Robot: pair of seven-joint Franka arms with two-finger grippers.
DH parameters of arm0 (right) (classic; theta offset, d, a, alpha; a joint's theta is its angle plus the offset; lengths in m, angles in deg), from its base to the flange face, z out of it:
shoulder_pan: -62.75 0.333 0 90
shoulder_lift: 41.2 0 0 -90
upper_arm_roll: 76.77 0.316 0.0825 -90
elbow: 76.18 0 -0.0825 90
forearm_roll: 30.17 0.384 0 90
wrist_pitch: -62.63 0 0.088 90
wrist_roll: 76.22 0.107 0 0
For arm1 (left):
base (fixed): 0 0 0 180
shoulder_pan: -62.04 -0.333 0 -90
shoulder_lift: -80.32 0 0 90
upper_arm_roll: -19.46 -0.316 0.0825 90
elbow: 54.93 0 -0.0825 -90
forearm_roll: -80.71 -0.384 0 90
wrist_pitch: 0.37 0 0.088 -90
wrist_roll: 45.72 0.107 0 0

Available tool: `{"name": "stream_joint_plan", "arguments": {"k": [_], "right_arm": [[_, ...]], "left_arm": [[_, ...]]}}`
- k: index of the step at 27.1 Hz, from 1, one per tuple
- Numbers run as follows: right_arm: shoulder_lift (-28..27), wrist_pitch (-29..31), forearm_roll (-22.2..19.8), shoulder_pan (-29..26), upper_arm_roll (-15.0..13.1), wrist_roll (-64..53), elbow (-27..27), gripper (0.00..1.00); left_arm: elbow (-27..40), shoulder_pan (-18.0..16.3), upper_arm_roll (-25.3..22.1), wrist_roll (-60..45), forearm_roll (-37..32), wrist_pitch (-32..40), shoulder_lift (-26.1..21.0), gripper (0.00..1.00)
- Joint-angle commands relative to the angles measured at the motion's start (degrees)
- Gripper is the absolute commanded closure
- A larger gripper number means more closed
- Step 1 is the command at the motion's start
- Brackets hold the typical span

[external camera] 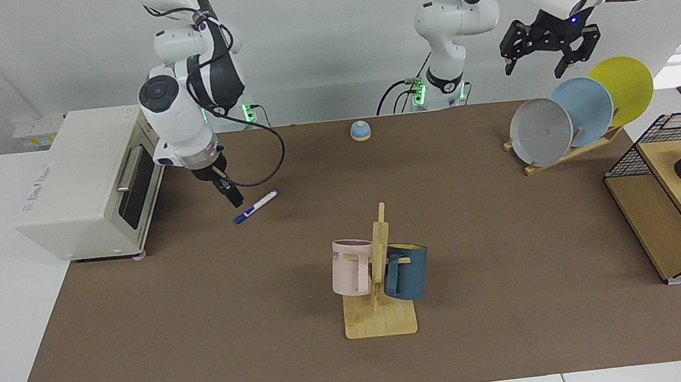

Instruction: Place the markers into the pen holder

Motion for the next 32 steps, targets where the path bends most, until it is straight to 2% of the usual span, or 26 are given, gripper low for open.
{"name": "stream_joint_plan", "arguments": {"k": [1, 10, 18, 23, 30, 32], "right_arm": [[-0.07, 6.25, 1.47, -0.62, 0.4, 1.16, 4.35, 0.02], [-1.39, 15.66, 1.47, -0.18, 0.4, 1.77, 8.93, 0.01], [-2.71, 18.47, 1.47, 0.61, 0.49, 3.35, 11.21, 0.01], [-4.29, 22.69, 1.47, 2.71, 0.49, 4.76, 13.58, 0.02], [-4.91, 23.31, 1.47, 3.77, 0.49, 4.5, 14.82, 0.02], [-5.0, 23.31, 1.47, 3.77, 0.49, 4.41, 14.82, 0.05]], "left_arm": [[2.18, 0.38, -0.41, 0.35, 0.58, 0.02, 1.87, 0.0], [2.97, 0.47, -0.33, 0.35, 0.58, -0.07, 2.22, 0.0], [3.23, 0.47, -0.33, 0.26, 0.58, 0.1, 2.57, 0.0], [3.67, 0.47, -0.33, 0.17, 0.58, 0.02, 2.93, 0.0], [4.03, 0.65, -0.15, 0.17, 0.58, 0.19, 3.01, 0.0], [4.03, 0.82, -0.06, -0.44, 0.58, 0.19, 3.01, 0.0]]}}
